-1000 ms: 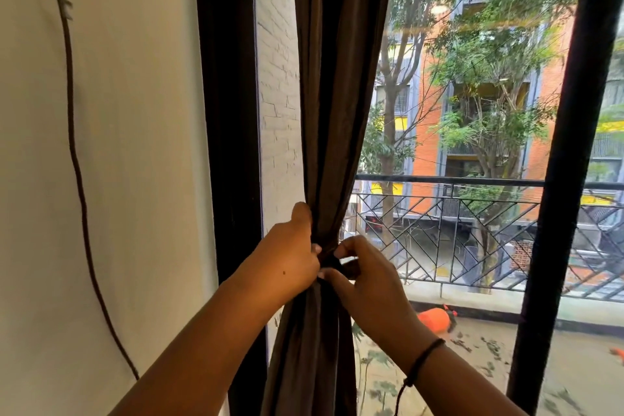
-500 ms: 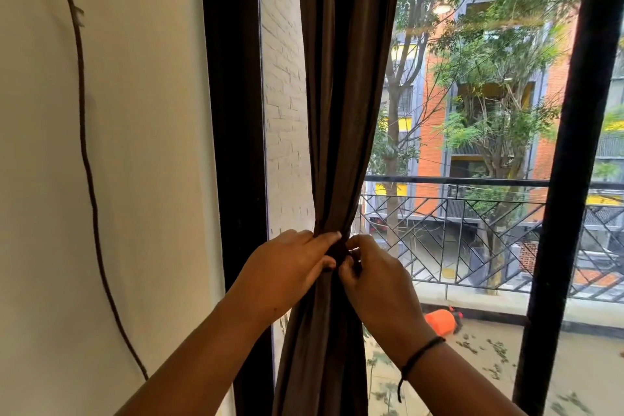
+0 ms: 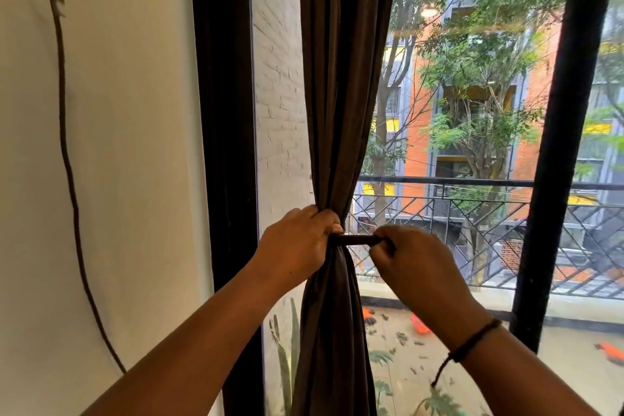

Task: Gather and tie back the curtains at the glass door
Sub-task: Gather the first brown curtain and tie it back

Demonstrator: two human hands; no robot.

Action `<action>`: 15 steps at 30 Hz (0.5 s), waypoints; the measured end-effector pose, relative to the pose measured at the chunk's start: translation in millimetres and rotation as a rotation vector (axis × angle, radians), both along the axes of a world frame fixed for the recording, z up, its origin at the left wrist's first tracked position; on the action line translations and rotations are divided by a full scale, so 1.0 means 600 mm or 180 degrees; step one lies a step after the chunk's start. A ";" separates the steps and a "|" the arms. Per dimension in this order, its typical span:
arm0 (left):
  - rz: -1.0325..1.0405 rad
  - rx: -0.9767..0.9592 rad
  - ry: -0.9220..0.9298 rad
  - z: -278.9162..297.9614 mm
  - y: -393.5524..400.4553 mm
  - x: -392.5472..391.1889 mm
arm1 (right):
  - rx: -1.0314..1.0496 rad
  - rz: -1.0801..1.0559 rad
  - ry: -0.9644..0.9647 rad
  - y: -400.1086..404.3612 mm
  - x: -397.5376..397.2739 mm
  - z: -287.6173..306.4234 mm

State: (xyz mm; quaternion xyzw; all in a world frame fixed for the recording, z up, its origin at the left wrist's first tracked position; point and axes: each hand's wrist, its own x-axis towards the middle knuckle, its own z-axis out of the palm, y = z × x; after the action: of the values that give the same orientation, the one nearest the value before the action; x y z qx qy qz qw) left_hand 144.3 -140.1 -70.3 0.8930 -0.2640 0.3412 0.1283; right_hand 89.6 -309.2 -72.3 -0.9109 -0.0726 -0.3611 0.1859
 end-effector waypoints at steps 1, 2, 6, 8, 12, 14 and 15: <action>-0.0082 -0.0054 0.0090 -0.001 -0.004 -0.001 | 0.0078 -0.0028 -0.0032 -0.009 0.004 0.000; -0.0159 -0.0123 0.0208 -0.001 -0.008 -0.001 | 0.0177 -0.0031 -0.0071 -0.016 0.009 0.000; -0.0344 -0.0144 0.0670 0.004 -0.010 -0.007 | 0.0549 0.0233 -0.0239 -0.031 0.025 -0.001; -0.0306 -0.0015 0.0576 0.005 -0.009 -0.013 | 0.0583 0.0409 -0.0285 -0.033 0.027 0.004; -0.0255 -0.0302 0.0465 -0.001 -0.011 -0.022 | 0.0537 0.1123 -0.0272 -0.032 0.020 0.005; -0.0300 -0.0594 0.0659 -0.005 -0.012 -0.024 | 0.0144 0.1375 -0.0052 -0.026 0.018 -0.003; -0.0347 -0.0737 0.0766 -0.005 -0.012 -0.024 | -0.0026 0.1390 0.0012 -0.022 0.020 -0.007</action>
State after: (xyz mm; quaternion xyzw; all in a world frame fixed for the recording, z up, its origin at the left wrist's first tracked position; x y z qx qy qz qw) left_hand 130.1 -147.4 -73.4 0.8910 -0.2538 0.2526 0.2793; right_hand 101.3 -322.4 -76.6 -0.8749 -0.2693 -0.3103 0.2562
